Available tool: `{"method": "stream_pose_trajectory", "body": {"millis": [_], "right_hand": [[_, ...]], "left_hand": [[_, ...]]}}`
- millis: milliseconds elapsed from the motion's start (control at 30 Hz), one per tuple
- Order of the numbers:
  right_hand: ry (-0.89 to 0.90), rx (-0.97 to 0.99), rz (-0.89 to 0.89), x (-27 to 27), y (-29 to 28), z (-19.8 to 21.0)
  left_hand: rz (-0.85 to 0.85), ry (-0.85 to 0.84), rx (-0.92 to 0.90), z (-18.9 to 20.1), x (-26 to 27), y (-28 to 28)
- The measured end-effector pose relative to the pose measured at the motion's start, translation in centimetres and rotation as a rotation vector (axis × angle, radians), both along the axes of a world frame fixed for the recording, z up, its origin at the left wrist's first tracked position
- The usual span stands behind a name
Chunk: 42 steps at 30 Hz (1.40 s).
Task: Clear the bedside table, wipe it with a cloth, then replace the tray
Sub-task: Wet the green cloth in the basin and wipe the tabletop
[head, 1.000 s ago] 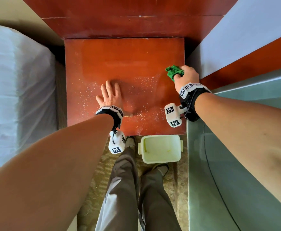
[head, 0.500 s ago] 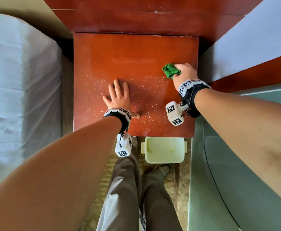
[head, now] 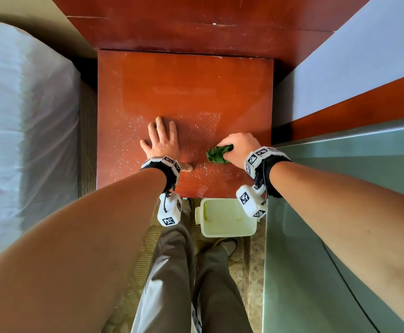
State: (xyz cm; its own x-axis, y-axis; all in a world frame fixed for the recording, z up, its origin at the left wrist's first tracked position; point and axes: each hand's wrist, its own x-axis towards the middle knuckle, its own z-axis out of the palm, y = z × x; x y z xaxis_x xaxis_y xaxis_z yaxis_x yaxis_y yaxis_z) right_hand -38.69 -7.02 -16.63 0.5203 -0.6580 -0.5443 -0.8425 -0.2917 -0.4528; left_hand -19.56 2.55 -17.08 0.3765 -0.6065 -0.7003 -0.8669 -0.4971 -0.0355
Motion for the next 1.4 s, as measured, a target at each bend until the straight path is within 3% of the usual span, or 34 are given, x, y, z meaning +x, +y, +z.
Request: {"method": "stream_pose_trajectory", "body": {"millis": [167,267,400,567,833,1000,1067,1167,1300,1400], "right_hand": [[-0.051,-0.197,-0.575,0.2,-2.5,0.1],[-0.038,-0.215,-0.722,0.3,-4.5,0.1],[0.040,-0.200,-0.582,1.8,-5.5,0.1],[-0.002,-0.197,-0.369,3.9,-4.2,-0.1],[-0.047,-0.069,0.152,3.3,0.7,0.2],[-0.012,-0.011,0.226,3.0,1.7,0.5],[0.042,0.057,0.153,3.3,1.1,0.3],[-0.007,0.114,-0.120,3.8,-0.2,0.4],[-0.107,0.014,-0.502,4.1,-2.1,1.0],[-0.132,-0.061,-0.628,4.5,-3.0,1.1]], "left_hand": [[0.001,0.000,-0.004,0.0,0.1,0.1],[-0.004,-0.001,-0.006,0.1,-0.1,0.0],[-0.001,-0.015,-0.014,0.1,-0.2,0.0],[0.001,-0.006,-0.014,-0.2,-0.1,0.1],[0.008,-0.007,-0.021,-0.2,-0.2,0.2],[0.013,-0.004,-0.029,0.1,-0.3,0.2],[0.012,-0.003,-0.023,0.1,-0.3,0.2],[0.015,0.010,-0.040,0.2,0.1,0.2],[0.055,0.059,-0.128,0.6,1.9,0.7],[0.090,0.003,-0.129,0.9,3.6,1.3]]}}
